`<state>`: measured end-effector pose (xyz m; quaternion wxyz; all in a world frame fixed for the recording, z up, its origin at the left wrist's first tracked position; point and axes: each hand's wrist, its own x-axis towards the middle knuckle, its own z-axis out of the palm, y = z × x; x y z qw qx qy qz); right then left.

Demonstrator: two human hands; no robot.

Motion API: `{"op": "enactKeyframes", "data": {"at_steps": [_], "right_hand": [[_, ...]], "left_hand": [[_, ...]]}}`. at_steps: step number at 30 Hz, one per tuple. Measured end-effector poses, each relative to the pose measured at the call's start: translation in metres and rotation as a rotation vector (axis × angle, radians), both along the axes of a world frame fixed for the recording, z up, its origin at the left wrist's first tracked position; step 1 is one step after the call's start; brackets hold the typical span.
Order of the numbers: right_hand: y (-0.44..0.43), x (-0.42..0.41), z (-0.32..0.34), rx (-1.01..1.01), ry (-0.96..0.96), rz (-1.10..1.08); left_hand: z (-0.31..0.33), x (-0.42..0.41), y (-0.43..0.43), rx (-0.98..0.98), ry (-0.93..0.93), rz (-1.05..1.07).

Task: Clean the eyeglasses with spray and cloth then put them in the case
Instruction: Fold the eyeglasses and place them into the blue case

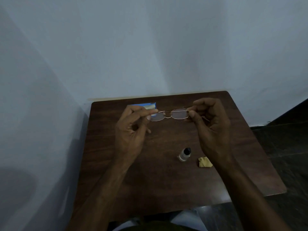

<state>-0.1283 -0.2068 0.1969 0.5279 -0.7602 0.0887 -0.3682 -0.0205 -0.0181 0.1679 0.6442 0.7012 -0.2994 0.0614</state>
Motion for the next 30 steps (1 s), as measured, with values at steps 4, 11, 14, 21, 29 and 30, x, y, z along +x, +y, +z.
{"op": "enactKeyframes", "data": {"at_steps": [4,11,14,21,29,30], "right_hand": [[0.001,0.002,-0.003,0.040,0.040,-0.034],[-0.004,0.012,-0.019,0.293,0.150,-0.047],[-0.005,0.016,-0.028,0.383,0.211,-0.022],[-0.009,0.036,-0.052,0.710,0.363,0.095],[-0.010,0.064,-0.097,0.591,0.637,0.120],[-0.012,0.068,-0.103,0.539,0.671,0.099]], "left_hand": [[0.001,0.005,0.004,0.049,0.034,-0.077],[-0.014,0.007,0.009,0.164,0.197,-0.156],[-0.018,0.006,0.013,0.141,0.322,-0.132],[-0.040,0.020,0.025,0.201,0.453,-0.106],[-0.092,0.041,0.027,0.136,0.801,-0.058],[-0.098,0.044,0.026,0.118,0.823,-0.046]]}}
